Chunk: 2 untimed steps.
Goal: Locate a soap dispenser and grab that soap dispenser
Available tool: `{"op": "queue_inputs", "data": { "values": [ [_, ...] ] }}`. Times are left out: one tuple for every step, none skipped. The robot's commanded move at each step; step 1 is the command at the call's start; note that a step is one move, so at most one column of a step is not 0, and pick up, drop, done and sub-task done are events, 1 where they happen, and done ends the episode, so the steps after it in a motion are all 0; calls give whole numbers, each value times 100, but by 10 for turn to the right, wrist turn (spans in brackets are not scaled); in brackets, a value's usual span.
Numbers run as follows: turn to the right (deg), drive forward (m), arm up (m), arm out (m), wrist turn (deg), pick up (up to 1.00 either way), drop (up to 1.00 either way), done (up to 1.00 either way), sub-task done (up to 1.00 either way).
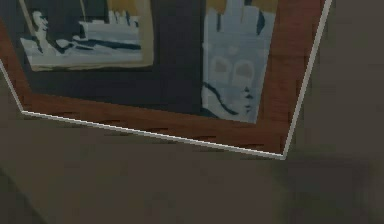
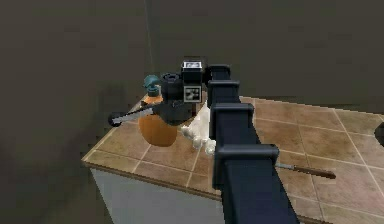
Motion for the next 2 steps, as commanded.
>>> {"op": "queue_inputs", "data": {
  "values": [
    [0,0,0,0,150,0,0,0,0],
    [0,0,0,0,0,100,0,0,0]
  ]
}}
